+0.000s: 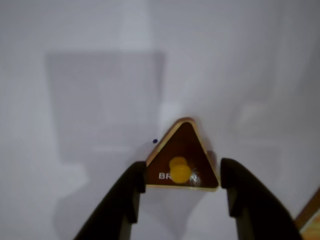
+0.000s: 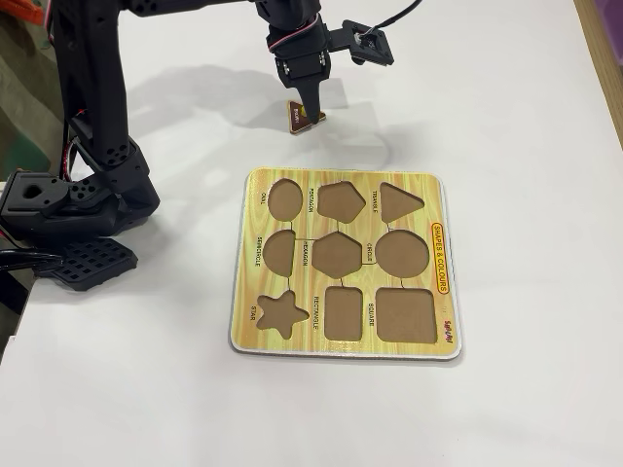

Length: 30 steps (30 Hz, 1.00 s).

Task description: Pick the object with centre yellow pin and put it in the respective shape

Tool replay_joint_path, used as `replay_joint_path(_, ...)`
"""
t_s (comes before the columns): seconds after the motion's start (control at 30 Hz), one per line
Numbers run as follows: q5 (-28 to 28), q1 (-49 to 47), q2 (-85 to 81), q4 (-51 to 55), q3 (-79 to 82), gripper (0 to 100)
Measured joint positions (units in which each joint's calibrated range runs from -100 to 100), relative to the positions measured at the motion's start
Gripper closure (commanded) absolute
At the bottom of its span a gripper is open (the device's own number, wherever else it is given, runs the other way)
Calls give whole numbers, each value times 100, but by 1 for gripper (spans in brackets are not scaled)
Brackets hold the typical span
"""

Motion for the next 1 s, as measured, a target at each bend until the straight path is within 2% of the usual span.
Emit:
replay_joint_path(0.6, 0, 0, -69, 0, 288, 82)
replay_joint_path(0.77, 0, 0, -69, 0, 288, 91)
replay_joint_path(1.0, 0, 0, -69, 0, 288, 93)
